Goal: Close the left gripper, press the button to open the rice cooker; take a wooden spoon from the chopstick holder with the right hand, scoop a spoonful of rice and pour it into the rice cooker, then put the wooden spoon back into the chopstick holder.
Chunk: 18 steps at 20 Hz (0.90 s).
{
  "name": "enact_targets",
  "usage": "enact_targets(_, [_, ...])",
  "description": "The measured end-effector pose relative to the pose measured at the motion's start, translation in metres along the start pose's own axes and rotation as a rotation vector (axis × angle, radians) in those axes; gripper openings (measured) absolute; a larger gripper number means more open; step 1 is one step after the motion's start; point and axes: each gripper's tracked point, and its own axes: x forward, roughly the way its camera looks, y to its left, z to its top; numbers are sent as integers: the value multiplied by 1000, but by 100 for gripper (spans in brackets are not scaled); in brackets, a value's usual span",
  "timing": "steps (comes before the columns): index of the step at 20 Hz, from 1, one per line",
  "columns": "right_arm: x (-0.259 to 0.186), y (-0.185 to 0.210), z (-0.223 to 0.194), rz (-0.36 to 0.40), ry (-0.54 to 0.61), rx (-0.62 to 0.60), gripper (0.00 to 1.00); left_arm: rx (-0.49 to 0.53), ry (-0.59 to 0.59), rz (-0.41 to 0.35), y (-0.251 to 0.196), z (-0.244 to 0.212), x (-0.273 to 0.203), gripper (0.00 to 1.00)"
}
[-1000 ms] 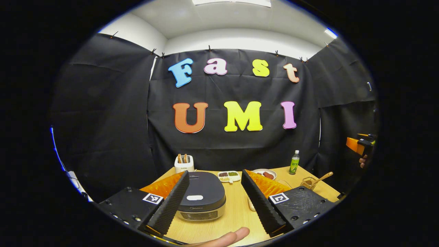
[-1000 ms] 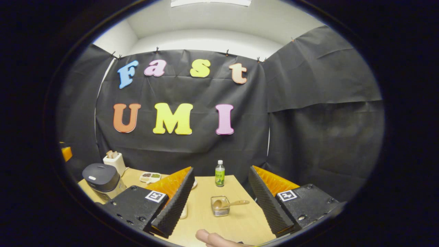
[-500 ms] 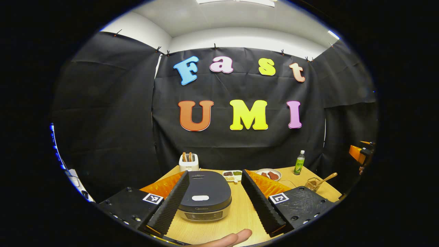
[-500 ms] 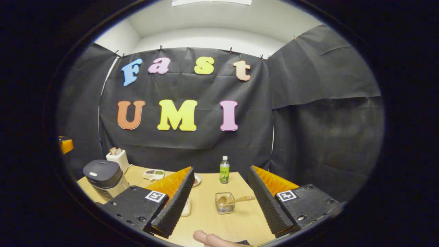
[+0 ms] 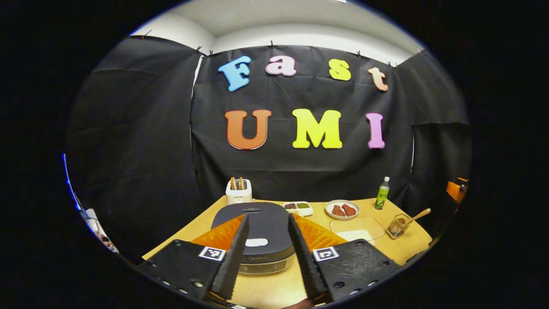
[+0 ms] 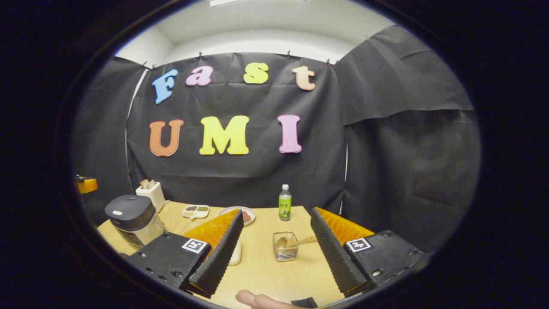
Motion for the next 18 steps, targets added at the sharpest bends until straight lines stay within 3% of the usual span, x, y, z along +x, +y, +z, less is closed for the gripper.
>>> enact_targets(1, [1,0,-2,2,6,4,100,10,24,-7,-3,-6,3,29])
enact_targets(2, [4,0,-6,4,12,7,99,13,47,30,3,-16,12,30])
enact_targets(3, [5,-1,-8,5,18,10,99,11,59,53,12,-17,14,0])
enact_targets(6, [8,-4,-15,8,32,9,100,-21,109,28,1,-30,31,0])
enact_targets(14, [16,-16,-29,7,57,31,99,-47,278,65,15,-86,65,0])
enact_targets(18, [17,-13,-34,29,63,43,100,-81,296,78,22,-100,74,0])
